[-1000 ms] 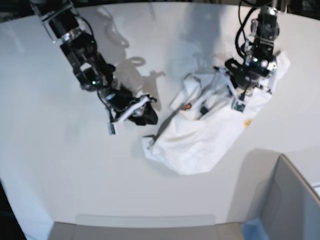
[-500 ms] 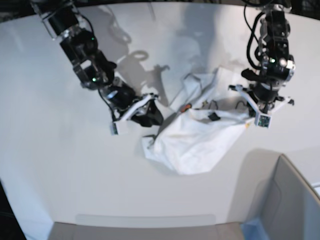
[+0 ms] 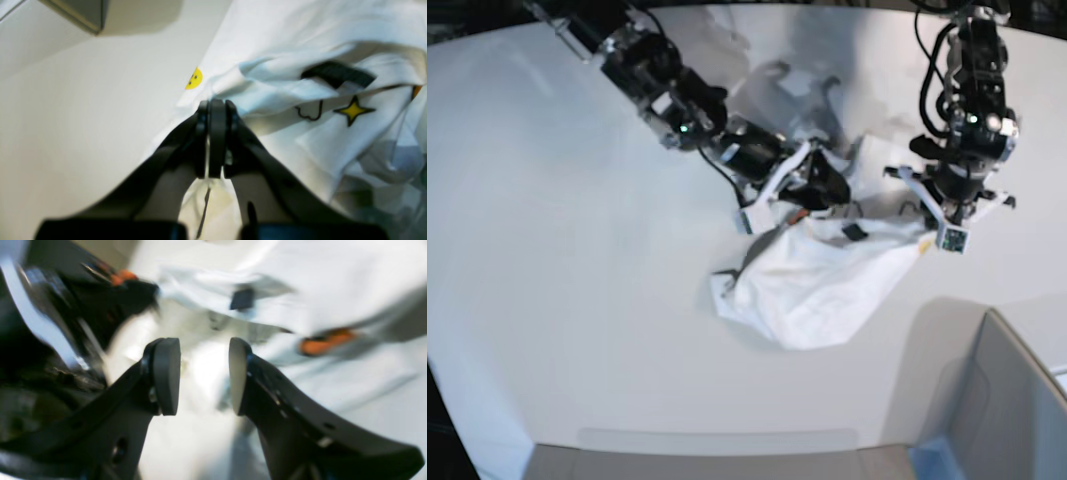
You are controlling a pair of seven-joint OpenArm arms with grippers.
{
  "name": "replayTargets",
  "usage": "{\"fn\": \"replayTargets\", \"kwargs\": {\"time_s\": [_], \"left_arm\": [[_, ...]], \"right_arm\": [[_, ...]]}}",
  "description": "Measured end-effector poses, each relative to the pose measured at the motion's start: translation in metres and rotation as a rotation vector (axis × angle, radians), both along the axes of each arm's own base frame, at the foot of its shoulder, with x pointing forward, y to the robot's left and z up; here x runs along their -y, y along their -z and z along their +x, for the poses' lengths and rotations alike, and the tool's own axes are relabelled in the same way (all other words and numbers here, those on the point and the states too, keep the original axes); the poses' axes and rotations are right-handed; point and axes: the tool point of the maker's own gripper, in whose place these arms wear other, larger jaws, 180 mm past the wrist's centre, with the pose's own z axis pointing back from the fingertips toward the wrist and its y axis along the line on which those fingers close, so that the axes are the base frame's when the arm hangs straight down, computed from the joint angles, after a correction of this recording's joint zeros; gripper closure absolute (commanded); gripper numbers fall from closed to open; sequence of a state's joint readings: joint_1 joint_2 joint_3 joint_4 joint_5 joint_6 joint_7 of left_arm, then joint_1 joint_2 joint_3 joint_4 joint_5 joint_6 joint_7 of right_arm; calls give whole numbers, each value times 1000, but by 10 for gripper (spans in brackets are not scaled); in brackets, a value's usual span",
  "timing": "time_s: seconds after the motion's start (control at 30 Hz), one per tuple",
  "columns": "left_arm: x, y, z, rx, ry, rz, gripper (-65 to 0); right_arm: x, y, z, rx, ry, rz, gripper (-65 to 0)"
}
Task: Layout the t-shirt on the table in an organized manner, then fold the t-shirt properly
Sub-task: 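Move the right gripper beside the left gripper and grasp the bunched fabric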
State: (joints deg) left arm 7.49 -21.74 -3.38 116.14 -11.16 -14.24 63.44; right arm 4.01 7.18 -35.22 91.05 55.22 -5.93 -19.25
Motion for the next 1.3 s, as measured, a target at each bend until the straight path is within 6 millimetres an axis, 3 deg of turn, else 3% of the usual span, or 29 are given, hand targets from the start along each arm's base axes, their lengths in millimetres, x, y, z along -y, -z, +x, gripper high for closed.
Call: {"fn": "replayTargets", "kwargs": {"time_s": [0.2, 0.43, 0.53, 0.7, 0.9, 1.0, 1.3], "left_arm": [[4, 13, -14, -76, 49, 21, 0], [12, 28, -31, -141, 145, 44, 0], [16, 30, -32, -141, 139, 31, 0], [22, 29, -30, -135, 138, 10, 0], [21, 29, -30, -135, 138, 12, 0], [21, 29, -30, -136, 137, 13, 0], [21, 30, -30, -136, 138, 12, 0]], "right_arm": [[-8, 4, 8, -129, -21, 168, -245], [-31, 6, 21, -166, -15, 197, -245], [-41, 2, 22, -171, -19, 221, -245], [-51, 15, 17, -218, -23, 215, -245], [-63, 8, 9, -310, -64, 290, -245], [-64, 17, 4, -382, -81, 303, -245], [-65, 33, 15, -443, -55, 293, -245]]}}
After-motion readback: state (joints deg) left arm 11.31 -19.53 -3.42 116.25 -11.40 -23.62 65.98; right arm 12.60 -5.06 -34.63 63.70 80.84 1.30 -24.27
